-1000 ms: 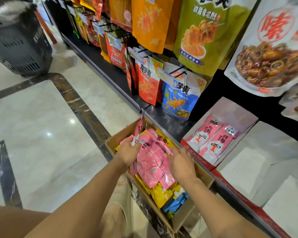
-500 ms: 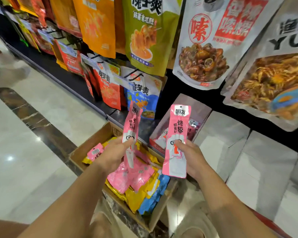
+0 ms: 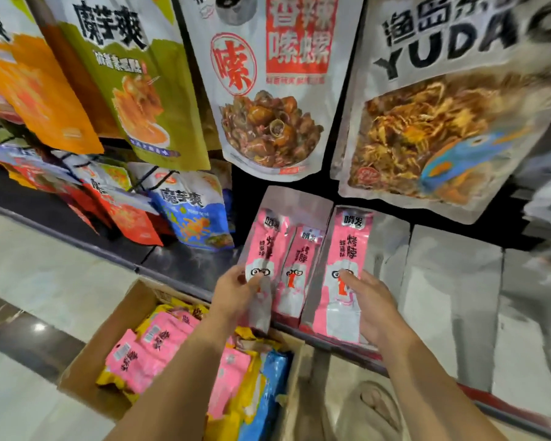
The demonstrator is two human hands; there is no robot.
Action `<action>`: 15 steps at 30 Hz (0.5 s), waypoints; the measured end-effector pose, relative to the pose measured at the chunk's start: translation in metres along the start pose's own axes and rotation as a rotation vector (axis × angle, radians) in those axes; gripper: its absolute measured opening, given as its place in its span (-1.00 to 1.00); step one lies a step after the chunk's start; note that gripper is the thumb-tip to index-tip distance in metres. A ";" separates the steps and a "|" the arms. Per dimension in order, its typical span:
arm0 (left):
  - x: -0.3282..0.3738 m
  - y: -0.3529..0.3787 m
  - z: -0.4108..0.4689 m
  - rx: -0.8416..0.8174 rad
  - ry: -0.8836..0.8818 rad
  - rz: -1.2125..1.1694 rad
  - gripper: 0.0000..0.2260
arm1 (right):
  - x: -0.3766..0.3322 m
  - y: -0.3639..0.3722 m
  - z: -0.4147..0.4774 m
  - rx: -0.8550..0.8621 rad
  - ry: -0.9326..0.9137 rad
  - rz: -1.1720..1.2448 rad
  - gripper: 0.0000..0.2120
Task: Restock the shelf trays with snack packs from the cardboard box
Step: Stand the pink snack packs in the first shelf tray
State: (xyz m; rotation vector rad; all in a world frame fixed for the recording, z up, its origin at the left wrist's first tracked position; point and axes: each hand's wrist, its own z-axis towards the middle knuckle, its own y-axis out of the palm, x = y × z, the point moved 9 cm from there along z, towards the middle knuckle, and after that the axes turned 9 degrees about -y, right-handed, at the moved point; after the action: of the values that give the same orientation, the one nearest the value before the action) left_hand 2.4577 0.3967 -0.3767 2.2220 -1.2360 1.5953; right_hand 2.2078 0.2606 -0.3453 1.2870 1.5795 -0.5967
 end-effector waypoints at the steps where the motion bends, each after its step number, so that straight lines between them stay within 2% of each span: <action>1: 0.001 0.006 0.006 0.022 -0.006 0.039 -0.88 | 0.001 -0.003 0.003 0.009 0.005 0.009 -0.86; 5: 0.008 0.040 0.030 0.026 0.004 0.198 -0.85 | 0.004 -0.006 0.012 0.045 0.013 0.071 -0.90; 7: 0.006 0.059 0.041 -0.001 -0.023 0.246 -0.76 | 0.007 -0.007 0.019 0.045 0.000 0.101 -0.80; 11: 0.000 0.085 0.050 -0.025 -0.008 0.379 -0.71 | 0.022 -0.016 0.034 0.076 0.030 0.144 -0.93; 15: -0.009 0.095 0.054 -0.030 -0.023 0.414 -0.61 | 0.029 -0.019 0.045 0.061 0.047 0.090 -0.74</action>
State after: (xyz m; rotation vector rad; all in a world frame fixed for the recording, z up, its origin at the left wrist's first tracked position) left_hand 2.4310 0.3106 -0.4389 2.0663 -1.8061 1.6650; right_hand 2.2081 0.2305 -0.3930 1.4188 1.5433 -0.5655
